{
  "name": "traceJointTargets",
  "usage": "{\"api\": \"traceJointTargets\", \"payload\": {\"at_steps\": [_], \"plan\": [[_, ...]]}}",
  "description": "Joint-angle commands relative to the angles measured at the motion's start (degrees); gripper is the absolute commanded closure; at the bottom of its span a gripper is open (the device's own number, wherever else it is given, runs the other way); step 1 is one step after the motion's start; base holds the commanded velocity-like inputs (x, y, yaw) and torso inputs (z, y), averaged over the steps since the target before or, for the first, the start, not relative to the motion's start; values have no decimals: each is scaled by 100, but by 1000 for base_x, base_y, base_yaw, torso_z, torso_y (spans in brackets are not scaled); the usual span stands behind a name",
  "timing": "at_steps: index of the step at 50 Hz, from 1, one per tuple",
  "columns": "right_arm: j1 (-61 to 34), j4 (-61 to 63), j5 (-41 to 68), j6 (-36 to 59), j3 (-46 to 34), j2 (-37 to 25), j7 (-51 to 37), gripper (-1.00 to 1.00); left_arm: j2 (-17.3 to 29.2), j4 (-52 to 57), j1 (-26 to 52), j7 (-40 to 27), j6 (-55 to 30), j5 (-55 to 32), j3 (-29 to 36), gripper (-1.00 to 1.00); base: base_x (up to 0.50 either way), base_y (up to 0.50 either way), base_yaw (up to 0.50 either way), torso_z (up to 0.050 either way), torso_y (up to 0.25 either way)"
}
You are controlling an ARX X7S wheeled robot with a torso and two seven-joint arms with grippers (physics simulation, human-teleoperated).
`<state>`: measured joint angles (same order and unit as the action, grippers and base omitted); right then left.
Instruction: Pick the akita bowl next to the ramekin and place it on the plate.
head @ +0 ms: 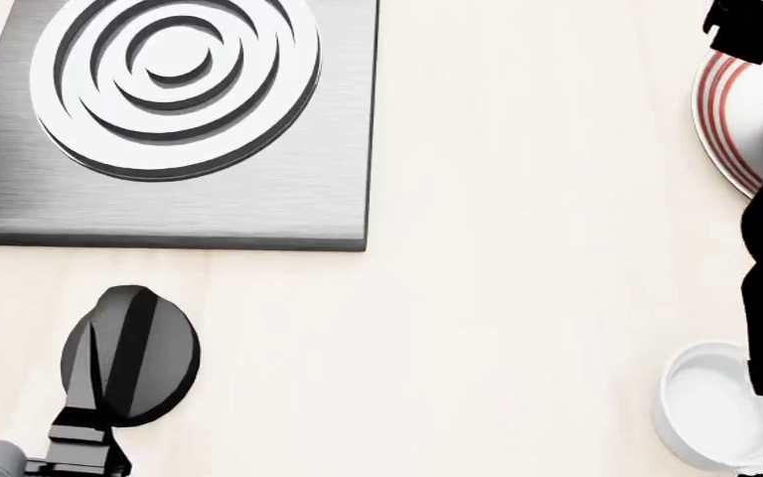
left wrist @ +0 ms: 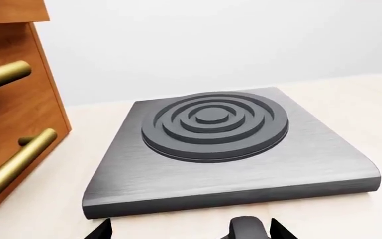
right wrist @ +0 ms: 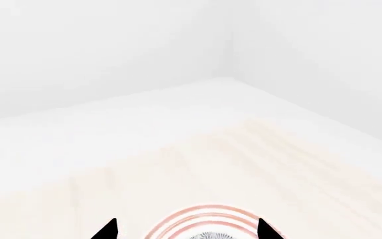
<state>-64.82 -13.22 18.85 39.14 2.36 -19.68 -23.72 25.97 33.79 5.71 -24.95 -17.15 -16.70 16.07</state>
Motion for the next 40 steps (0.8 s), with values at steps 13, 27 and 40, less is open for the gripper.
{"api": "traceJointTargets", "payload": {"at_steps": [13, 27, 40], "plan": [[1345, 2396, 144, 260, -146, 167, 195, -100, -140, -44, -59, 106, 81, 83, -96, -100, 0, 0, 0, 0, 0], [2090, 2832, 12, -371, -444, 282, 279, -100, -127, -94, -98, 117, 175, 84, -81, -100, 0, 0, 0, 0, 0], [2751, 3626, -213, -598, -886, 301, 184, -100, -126, -60, -128, 144, 265, -6, -103, -100, 0, 0, 0, 0, 0]]}}
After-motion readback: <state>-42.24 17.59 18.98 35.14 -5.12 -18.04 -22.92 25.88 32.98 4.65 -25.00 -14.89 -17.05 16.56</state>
